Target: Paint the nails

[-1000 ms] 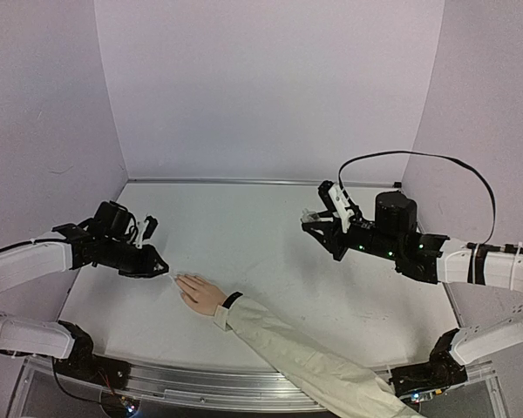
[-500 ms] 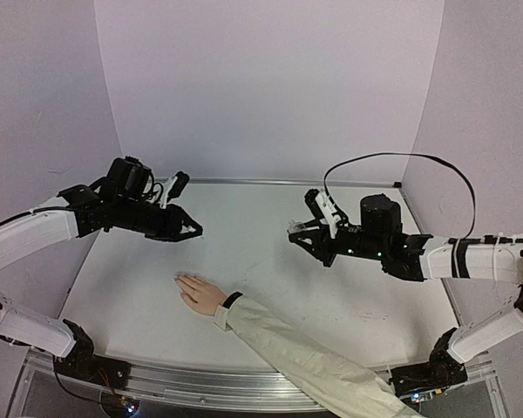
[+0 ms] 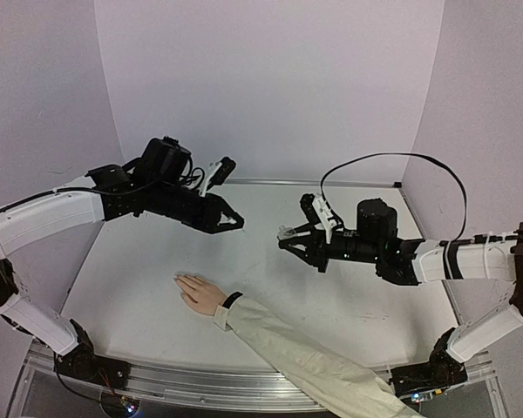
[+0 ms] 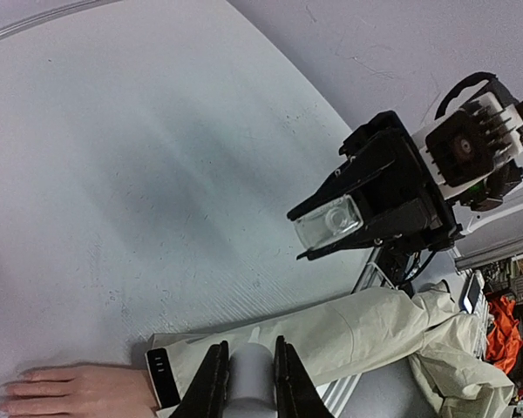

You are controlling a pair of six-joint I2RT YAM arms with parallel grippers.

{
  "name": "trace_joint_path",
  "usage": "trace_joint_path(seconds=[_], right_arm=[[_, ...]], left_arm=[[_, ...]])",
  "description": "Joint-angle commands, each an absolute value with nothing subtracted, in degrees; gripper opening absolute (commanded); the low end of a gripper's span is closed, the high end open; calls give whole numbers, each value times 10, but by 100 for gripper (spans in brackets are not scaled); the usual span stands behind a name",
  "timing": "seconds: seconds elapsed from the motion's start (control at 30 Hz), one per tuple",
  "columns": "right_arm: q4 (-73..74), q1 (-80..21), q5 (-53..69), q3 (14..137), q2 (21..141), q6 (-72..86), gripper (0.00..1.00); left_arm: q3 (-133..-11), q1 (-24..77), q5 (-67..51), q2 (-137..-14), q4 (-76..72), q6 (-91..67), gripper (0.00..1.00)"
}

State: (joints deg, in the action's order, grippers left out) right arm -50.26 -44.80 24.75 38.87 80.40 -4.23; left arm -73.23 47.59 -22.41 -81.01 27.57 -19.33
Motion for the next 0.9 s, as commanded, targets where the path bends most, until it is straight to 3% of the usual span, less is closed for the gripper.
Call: trace_joint_path(seconds=[0.0,0.87], right_arm=[[-579,-451,285,378,795,-37,0],[-611,-454,307,336,766,-47,0]], left_arm=[[-799,491,-255,-839,256,-179,0],[-868,516,-304,-901,220,-202,0]])
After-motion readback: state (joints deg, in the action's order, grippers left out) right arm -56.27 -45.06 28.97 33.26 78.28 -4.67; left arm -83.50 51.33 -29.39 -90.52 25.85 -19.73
